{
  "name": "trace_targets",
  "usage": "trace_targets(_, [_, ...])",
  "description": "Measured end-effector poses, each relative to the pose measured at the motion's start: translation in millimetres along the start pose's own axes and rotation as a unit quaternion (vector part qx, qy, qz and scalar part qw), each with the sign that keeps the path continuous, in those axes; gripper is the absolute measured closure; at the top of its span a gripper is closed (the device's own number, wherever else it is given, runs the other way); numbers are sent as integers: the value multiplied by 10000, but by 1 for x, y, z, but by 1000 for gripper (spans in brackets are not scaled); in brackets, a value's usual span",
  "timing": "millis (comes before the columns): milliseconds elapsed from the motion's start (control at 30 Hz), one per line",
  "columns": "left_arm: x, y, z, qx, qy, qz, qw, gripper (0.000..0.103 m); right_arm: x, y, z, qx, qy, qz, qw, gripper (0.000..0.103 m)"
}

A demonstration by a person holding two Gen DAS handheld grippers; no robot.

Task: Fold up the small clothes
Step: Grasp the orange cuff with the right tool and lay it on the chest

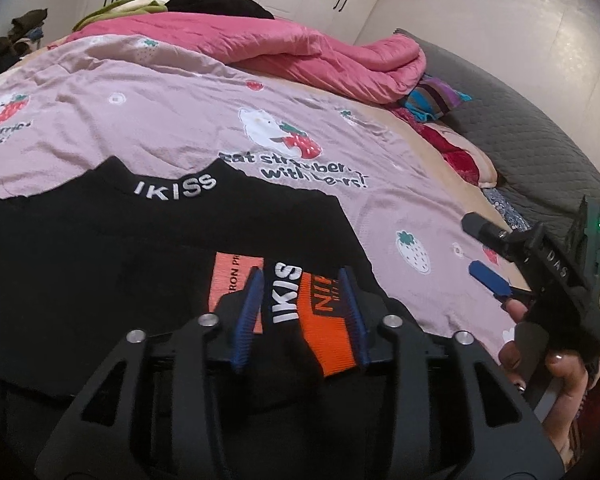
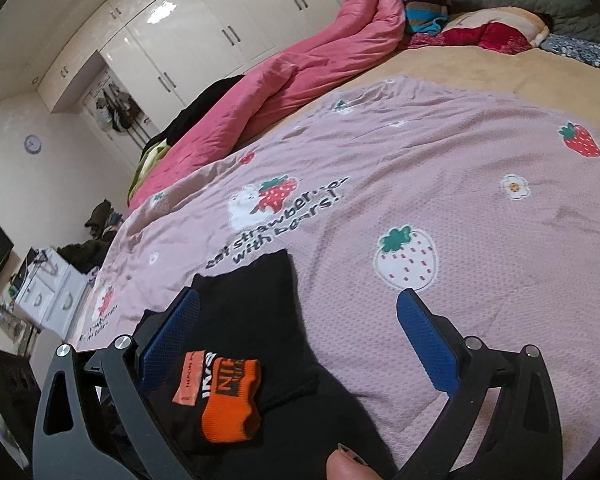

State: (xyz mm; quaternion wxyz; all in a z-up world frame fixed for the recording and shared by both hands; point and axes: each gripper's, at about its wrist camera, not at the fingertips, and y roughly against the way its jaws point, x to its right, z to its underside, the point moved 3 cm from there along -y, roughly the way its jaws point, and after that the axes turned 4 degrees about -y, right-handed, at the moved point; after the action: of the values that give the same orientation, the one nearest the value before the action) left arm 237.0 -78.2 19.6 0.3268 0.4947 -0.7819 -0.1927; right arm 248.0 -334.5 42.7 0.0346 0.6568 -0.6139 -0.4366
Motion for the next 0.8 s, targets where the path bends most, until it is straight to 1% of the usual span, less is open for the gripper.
trace_targets(33, [-2,3,-1,30,10,-22,10000,67,-4,-3,2,-84,100,-38,9999,5])
trace_targets(67, [-6,5,-3,50,32,-51,10000,60,-9,-6,6,-168,219,-61,9996,5])
trace_targets(100, [-14,9,-5,73,74,-140,9998,56,-13,-9,9,-223,317,-68,9992,5])
trace_targets(133, [-20,13,-7,90,104,-236,9996,46,-19,-12,13,-294,473,-85,9984,5])
trace_targets(167, [-25,15,-7,99,124,-309,9994,39,-27,-16,18,-376,652,-112,9971,5])
trace_targets(200, [-34,19,-9,133,167,-457,9987,38,-33,-19,22,-440,792,-130,9958,5])
trace_targets(267, [-52,27,-12,215,249,-772,9965,28,-45,-26,32,-575,1069,-157,9925,6])
trace_targets(300, [-64,32,-13,272,316,-996,9942,25,-52,-31,40,-686,1225,-202,9899,11])
trace_targets(333, [-74,35,-13,304,382,-1154,9921,21,-57,-35,45,-778,1328,-227,9878,20])
trace_targets(367, [-83,39,-14,316,460,-1282,9902,18,-62,-42,52,-908,1445,-222,9851,22])
trace_targets(400, [-94,43,-14,319,563,-1403,9880,17,-64,-46,57,-973,1512,-184,9835,23])
trace_targets(500, [-123,56,-14,367,786,-1680,9820,15,-62,-61,68,-1147,1680,218,9788,23])
trace_targets(567, [-139,66,-13,418,916,-1880,9770,12,-58,-70,75,-1289,1686,348,9766,27])
trace_targets(633, [-156,76,-11,473,1110,-1984,9727,12,-57,-78,82,-1413,1724,367,9741,44])
trace_targets(667, [-165,81,-10,507,1246,-1985,9708,12,-59,-80,85,-1439,1783,330,9728,48])
trace_targets(700, [-171,85,-8,533,1330,-1985,9696,12,-62,-81,87,-1475,1832,228,9717,62])
trace_targets(733, [-175,89,-7,552,1393,-1988,9685,12,-64,-79,88,-1384,1885,267,9719,67])
trace_targets(767, [-181,92,-6,566,1462,-2017,9668,12,-68,-75,87,-1256,1971,232,9720,75])
trace_targets(800, [-184,93,-6,567,1498,-2047,9656,12,-72,-72,86,-1207,1998,57,9724,95])
